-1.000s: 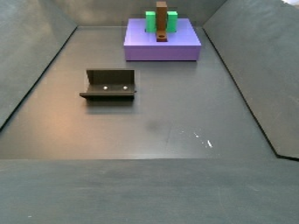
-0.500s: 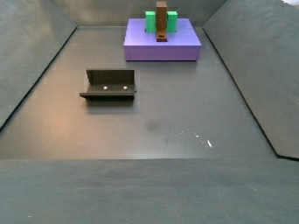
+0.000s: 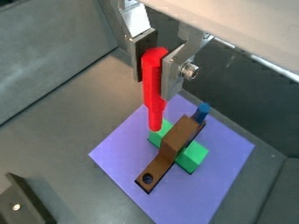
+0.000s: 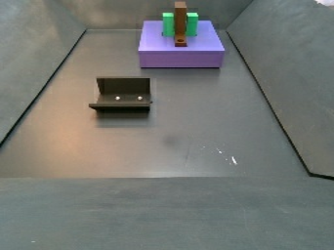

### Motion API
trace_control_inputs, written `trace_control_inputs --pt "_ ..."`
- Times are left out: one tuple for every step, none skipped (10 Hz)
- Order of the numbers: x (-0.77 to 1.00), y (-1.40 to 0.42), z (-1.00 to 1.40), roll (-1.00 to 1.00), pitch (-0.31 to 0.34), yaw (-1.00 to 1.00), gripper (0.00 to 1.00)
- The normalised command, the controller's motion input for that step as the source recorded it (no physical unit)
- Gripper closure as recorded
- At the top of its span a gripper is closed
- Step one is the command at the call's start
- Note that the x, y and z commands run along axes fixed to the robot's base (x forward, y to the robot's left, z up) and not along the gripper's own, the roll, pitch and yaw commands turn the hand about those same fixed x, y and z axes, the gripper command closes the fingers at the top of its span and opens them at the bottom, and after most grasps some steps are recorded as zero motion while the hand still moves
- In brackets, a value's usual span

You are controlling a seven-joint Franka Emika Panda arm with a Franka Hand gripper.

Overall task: Pick up the red object. Move up. Place the red object on the fixture. Regrasp the red object. Move to above the board. Insert the red object.
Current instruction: Insert the red object.

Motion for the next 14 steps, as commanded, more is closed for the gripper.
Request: trace_control_inputs --pt "-0.16 0.05 -0.80 0.11 -0.219 0.13 1.00" --pt "-0.13 0.05 -0.66 0.20 -0.220 0.18 1.00" --pt "-0.23 0.15 -0.69 0.17 -0.236 0.13 1.00" --pt "-0.20 0.24 -0.72 0.07 -0.261 0.14 1.00" --pt "0.00 0.20 -0.55 0.00 -0.104 0.17 1.00" --pt "-0.01 0.08 -0.38 -0.05 -0.040 0.05 1.00" --pt "0.02 0.02 -0.23 -0.14 0.000 0.09 1.00" --pt "0.00 0.00 -0.02 0.00 0.000 0.04 1.00" --pt "0.00 0.00 -0.18 0.03 -0.001 0.04 1.00" --pt "0.00 0.00 -0.40 0.00 -0.070 0.00 1.00" --pt "0.00 0.03 -0.46 0.00 -0.124 0.00 1.00" --pt "0.00 0.01 -0.37 0.00 -0.091 0.00 1.00" --pt "0.02 0.08 -0.31 0.06 -0.067 0.00 1.00" --pt "0.00 0.17 -0.25 0.15 -0.064 0.00 1.00"
